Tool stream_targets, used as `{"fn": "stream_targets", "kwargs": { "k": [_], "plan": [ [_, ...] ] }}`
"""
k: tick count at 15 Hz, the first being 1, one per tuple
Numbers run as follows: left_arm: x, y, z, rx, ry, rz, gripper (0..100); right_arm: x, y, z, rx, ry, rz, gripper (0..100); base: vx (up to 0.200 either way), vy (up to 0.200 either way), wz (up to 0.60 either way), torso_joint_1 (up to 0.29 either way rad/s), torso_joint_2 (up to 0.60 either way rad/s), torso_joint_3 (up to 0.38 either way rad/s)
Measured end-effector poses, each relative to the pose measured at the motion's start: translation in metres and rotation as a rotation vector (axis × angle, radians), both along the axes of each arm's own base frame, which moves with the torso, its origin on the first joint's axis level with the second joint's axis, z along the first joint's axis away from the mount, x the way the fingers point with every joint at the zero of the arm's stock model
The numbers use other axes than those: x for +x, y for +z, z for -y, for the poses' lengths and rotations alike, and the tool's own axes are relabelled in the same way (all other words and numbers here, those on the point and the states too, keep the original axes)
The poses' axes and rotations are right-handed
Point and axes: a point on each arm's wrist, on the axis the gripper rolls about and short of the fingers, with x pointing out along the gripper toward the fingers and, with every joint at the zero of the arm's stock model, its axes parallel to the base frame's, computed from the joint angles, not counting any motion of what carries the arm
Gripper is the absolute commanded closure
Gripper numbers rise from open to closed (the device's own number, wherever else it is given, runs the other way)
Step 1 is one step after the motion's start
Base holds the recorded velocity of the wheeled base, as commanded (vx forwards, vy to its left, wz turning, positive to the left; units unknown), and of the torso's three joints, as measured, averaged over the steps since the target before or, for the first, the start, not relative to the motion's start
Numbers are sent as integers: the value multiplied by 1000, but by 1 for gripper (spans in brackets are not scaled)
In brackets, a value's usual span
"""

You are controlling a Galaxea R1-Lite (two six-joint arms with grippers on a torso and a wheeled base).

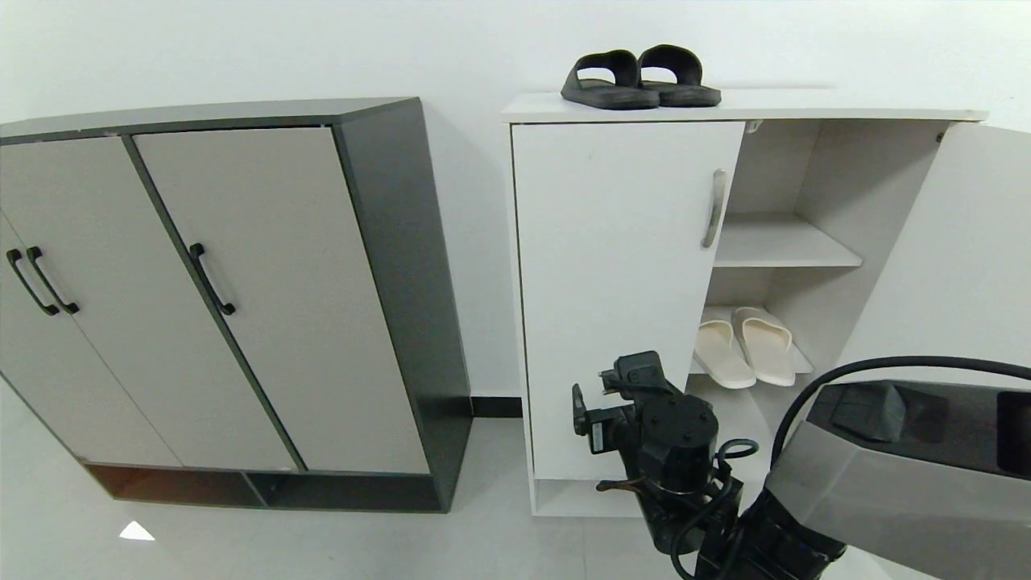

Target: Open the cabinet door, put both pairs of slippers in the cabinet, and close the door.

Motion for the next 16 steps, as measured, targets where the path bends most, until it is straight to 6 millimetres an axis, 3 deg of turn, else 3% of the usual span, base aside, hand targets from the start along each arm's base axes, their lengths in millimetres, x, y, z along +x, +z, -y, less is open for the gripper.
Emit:
{"fn": "stream_targets", "kwargs": {
  "k": [10,16],
  "plan": [
    [0,0,0,-5,1,0,100,1,-2,1,-4,-7,-4,0,0,0,0,0,0,0],
    [0,0,0,-5,3,2,100,4,-1,3,7,-17,4,0,0,0,0,31,-344,-323]
  ]
}}
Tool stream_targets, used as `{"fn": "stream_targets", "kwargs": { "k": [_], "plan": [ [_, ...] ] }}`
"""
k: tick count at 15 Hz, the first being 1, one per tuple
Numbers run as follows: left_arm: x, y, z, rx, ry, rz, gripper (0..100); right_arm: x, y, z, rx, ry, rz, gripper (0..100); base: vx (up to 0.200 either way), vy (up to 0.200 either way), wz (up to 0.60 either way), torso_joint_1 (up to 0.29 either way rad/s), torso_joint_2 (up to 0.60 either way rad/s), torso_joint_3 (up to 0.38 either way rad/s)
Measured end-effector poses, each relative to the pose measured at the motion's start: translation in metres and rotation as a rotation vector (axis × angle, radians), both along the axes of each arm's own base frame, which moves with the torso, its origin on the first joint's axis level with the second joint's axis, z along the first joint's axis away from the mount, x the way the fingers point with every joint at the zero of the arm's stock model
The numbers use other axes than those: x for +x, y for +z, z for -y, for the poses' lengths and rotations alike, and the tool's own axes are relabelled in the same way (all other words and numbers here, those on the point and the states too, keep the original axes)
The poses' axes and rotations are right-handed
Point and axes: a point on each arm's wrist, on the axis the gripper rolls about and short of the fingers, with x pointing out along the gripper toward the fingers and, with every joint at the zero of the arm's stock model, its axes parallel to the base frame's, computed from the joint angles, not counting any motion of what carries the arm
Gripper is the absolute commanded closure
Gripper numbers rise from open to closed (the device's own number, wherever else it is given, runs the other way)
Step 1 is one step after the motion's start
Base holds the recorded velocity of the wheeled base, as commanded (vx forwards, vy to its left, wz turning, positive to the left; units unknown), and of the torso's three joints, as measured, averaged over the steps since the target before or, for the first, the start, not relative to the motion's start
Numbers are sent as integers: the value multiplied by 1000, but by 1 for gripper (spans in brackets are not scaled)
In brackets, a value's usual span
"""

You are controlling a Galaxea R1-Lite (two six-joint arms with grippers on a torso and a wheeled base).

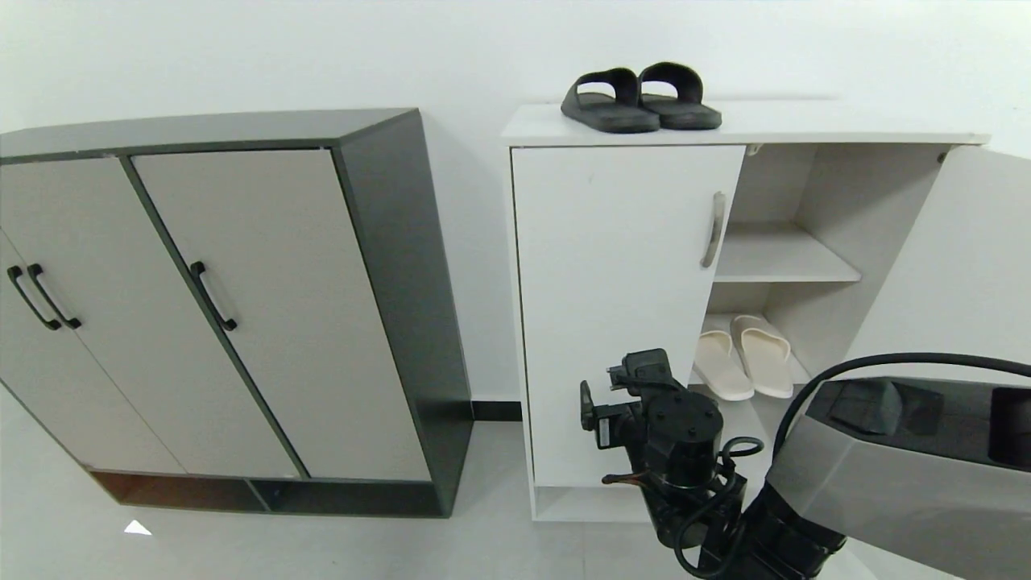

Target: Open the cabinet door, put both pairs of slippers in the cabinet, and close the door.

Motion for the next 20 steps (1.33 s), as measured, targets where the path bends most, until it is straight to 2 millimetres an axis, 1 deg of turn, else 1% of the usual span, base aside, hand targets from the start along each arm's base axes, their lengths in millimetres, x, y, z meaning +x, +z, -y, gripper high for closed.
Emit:
{"fn": "stream_targets", "kwargs": {
  "k": [4,8,13,20],
  "plan": [
    [0,0,0,0,2,-2,100,3,3,3,11,-10,10,0,0,0,0,106,-477,-347],
    [0,0,0,0,1,-2,100,5,1,5,7,-17,7,0,0,0,0,143,-470,-323],
    [0,0,0,0,1,-2,100,8,-2,7,1,-26,2,0,0,0,0,172,-482,-314],
    [0,0,0,0,0,-2,100,8,2,10,10,-33,12,0,0,0,0,212,-515,-310]
  ]
}}
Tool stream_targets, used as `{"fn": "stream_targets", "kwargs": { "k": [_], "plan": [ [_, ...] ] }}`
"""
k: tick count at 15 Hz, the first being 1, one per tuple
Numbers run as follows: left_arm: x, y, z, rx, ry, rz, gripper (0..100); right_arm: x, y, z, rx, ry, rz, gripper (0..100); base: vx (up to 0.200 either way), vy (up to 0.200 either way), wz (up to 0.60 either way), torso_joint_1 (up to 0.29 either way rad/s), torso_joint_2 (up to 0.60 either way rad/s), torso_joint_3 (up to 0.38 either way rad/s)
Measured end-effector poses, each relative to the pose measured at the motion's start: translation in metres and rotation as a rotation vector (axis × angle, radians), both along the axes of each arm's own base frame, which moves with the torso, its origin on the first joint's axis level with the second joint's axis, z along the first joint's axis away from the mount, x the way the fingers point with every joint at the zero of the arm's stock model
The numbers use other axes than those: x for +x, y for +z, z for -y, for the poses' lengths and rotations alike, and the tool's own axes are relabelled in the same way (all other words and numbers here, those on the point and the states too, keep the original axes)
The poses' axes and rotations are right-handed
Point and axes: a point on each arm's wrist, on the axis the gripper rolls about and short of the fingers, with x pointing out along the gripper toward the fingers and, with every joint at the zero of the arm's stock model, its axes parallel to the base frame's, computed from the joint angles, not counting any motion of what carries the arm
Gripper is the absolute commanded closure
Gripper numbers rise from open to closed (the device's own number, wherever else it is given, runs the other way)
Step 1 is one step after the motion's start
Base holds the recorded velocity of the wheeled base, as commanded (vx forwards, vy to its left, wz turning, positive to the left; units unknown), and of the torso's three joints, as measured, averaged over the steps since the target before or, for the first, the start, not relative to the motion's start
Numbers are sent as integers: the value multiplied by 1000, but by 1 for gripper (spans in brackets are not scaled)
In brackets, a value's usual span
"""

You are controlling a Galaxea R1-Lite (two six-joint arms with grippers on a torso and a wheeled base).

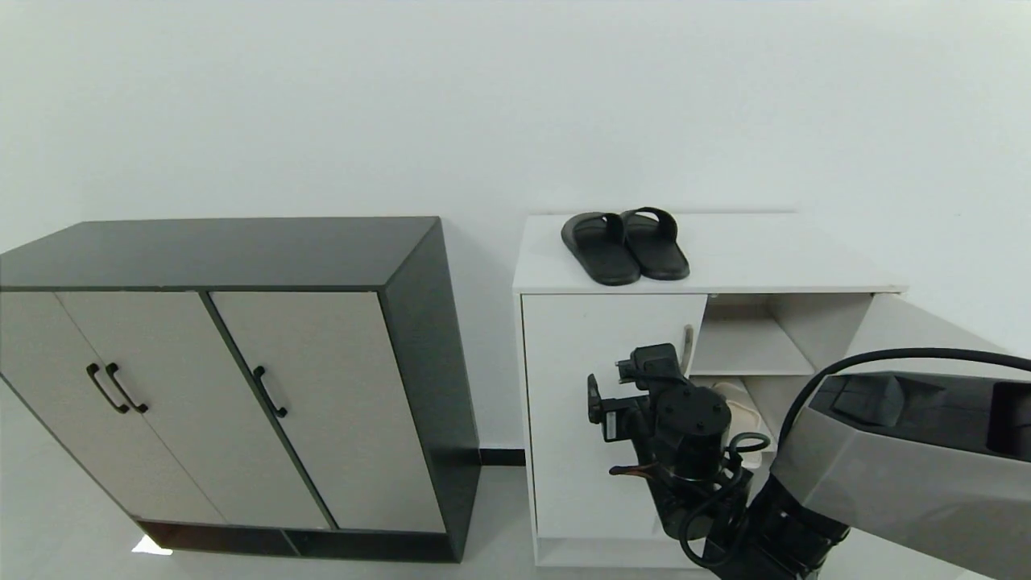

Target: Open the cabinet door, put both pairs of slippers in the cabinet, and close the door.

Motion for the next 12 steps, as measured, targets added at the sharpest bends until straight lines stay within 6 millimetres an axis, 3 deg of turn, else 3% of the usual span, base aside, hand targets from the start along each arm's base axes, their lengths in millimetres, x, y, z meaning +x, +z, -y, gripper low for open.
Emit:
{"fn": "stream_targets", "kwargs": {
  "k": [12],
  "plan": [
    [0,0,0,0,0,0,100,-10,14,11,7,20,15,0,0,0,0,232,-524,-292]
  ]
}}
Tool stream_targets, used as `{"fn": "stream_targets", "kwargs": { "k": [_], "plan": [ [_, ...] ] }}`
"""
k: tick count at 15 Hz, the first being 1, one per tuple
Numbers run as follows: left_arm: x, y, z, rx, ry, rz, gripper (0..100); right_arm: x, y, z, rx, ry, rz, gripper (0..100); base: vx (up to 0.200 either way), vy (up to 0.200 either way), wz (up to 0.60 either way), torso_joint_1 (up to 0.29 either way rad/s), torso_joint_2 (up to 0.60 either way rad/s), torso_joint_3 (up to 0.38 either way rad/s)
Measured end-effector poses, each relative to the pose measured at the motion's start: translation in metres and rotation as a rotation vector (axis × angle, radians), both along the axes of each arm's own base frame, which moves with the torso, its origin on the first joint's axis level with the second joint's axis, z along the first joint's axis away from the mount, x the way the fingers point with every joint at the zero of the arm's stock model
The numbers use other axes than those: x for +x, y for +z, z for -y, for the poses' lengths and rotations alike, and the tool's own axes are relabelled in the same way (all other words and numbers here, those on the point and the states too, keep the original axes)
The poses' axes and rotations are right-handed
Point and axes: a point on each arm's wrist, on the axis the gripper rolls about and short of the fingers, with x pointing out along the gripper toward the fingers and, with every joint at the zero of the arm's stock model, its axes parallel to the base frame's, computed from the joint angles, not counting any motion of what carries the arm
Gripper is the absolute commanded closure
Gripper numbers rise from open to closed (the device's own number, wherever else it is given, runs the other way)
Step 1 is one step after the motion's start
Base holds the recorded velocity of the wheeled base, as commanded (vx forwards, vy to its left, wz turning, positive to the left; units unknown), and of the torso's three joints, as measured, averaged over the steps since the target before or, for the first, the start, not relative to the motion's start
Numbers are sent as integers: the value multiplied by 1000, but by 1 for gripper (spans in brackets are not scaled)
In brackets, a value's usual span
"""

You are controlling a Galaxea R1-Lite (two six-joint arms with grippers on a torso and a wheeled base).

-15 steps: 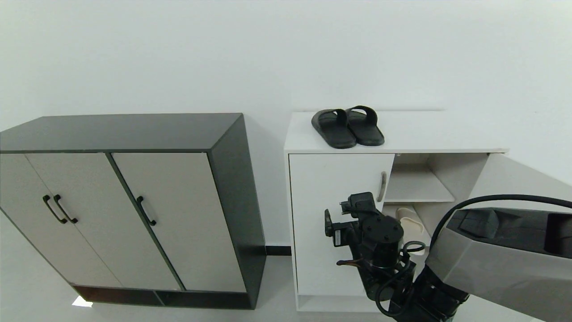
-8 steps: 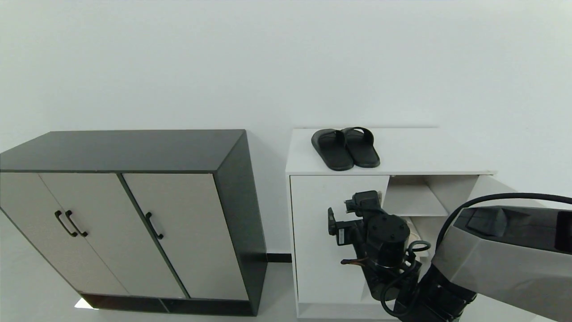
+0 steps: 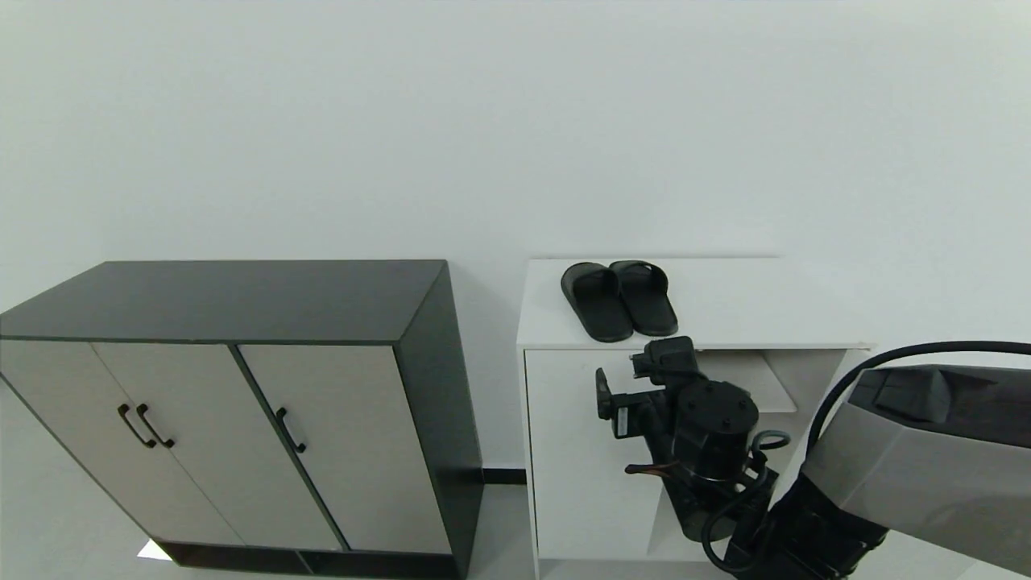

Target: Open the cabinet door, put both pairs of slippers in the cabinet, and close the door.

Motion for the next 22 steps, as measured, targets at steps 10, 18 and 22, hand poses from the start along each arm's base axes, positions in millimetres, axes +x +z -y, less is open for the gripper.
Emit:
{"fn": "stream_targets", "kwargs": {
  "k": [10,18,22],
  "plan": [
    [0,0,0,1,0,0,100,21,5,33,-186,25,-212,0,0,0,0,15,-35,-17],
    [0,0,0,2,-3,0,100,35,71,26,46,-57,-204,0,150,0,0,2,0,1],
    [0,0,0,2,-3,-1,100,39,60,23,27,-62,-227,0,200,0,0,1,4,1]
  ]
}}
